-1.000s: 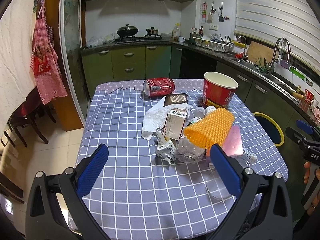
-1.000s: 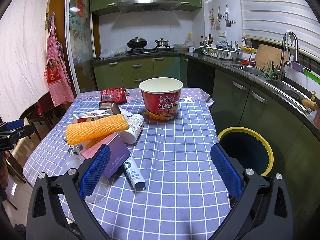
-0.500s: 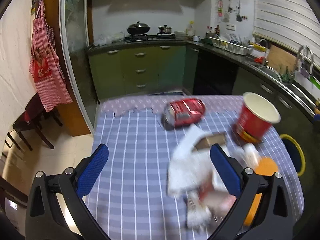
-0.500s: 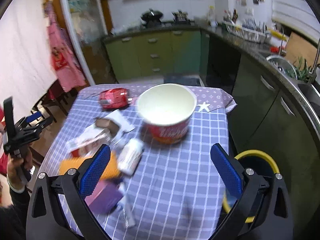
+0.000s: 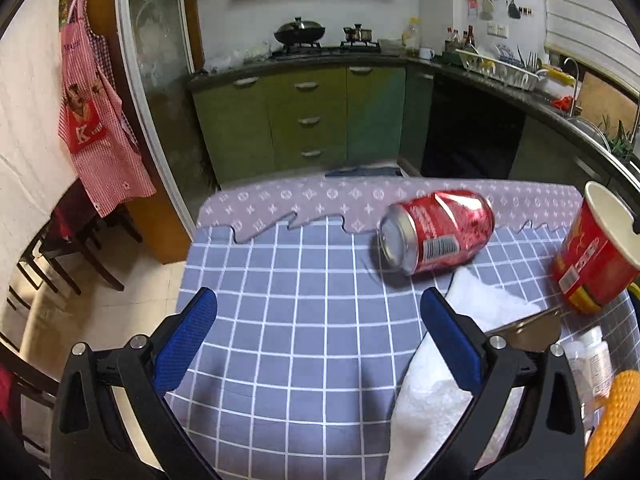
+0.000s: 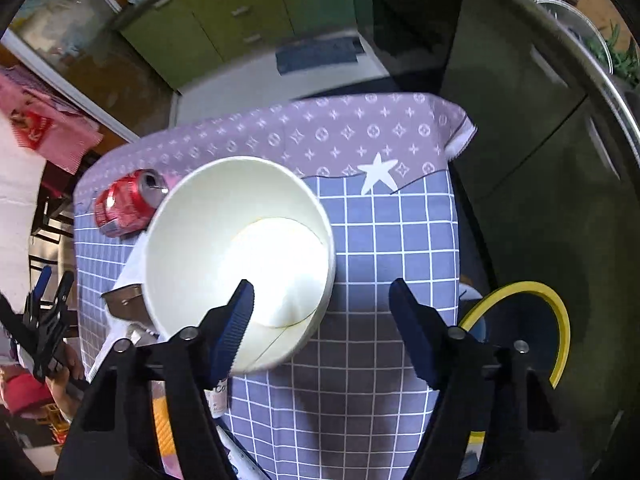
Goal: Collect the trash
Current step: 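Grasp the red-and-white paper noodle bowl with the right gripper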
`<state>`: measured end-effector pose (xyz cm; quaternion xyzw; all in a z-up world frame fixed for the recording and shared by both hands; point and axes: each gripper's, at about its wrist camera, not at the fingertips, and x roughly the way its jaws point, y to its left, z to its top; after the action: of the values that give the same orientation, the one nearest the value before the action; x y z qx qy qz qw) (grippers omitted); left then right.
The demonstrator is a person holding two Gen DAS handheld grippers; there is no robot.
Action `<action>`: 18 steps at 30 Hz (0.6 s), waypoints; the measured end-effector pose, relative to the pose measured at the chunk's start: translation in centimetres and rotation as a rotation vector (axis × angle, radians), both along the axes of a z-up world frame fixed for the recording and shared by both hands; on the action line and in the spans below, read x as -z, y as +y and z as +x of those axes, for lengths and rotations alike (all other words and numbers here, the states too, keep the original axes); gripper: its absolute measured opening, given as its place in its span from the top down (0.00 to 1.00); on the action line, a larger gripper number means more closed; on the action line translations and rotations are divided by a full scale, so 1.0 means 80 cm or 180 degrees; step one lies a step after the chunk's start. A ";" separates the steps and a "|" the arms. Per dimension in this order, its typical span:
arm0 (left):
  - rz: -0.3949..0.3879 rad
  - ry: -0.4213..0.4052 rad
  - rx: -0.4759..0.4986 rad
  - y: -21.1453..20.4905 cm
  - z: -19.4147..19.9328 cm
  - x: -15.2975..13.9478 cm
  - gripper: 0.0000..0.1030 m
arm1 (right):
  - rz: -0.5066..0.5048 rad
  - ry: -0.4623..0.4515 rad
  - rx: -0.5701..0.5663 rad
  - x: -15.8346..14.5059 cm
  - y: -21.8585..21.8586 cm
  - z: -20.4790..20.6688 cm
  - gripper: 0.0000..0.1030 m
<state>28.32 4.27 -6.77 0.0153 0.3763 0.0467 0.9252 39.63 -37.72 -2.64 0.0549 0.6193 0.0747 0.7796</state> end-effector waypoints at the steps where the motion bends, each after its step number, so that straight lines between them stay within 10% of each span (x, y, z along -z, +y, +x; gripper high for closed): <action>1: -0.0018 0.0018 0.0019 0.000 0.000 0.003 0.06 | -0.0017 0.0056 0.0013 0.006 0.001 0.006 0.39; 7: 0.0035 0.0080 0.0102 -0.008 0.000 0.018 0.06 | -0.0199 0.0300 0.0045 0.035 0.016 0.027 0.55; 11: 0.0008 0.0096 0.0148 -0.011 -0.001 0.021 0.06 | -0.0305 0.0370 0.0059 0.048 0.019 0.034 0.92; 18: -0.0054 0.0133 0.0154 -0.007 0.000 0.023 0.06 | -0.0191 0.0348 0.0088 0.048 0.008 0.033 0.95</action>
<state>28.35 3.68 -8.58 0.0175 0.3954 0.0208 0.9181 42.28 -37.07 -6.47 0.0441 0.6622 0.0423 0.7468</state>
